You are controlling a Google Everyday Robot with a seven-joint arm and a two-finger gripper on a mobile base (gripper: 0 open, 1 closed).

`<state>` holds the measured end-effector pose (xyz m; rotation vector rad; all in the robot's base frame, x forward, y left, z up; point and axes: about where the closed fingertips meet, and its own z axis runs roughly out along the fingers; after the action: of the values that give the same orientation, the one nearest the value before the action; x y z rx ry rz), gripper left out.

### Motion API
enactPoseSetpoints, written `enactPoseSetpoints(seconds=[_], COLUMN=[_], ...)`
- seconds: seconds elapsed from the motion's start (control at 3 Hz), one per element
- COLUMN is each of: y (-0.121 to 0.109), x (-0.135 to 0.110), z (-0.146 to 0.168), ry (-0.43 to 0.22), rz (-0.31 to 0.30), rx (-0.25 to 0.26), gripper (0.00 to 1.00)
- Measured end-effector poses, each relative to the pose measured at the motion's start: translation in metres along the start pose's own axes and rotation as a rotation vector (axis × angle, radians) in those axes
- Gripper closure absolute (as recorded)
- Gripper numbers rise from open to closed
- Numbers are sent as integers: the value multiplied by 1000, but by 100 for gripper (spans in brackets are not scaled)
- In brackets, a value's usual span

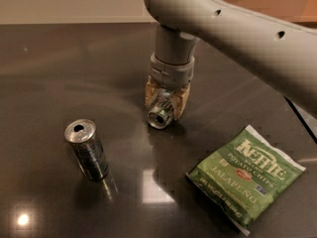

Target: Pick 7up can

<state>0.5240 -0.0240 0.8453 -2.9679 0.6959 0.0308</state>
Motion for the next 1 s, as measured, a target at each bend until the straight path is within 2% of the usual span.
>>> enactPoseSetpoints(seconds=[0.33,0.67,1.0], y=[1,-3,-15], x=[5,10,16], z=[-20,-59,-103], ry=[-22,-39,-22], rz=[59,113,159], rx=[37,81,153], gripper=[87,100,100])
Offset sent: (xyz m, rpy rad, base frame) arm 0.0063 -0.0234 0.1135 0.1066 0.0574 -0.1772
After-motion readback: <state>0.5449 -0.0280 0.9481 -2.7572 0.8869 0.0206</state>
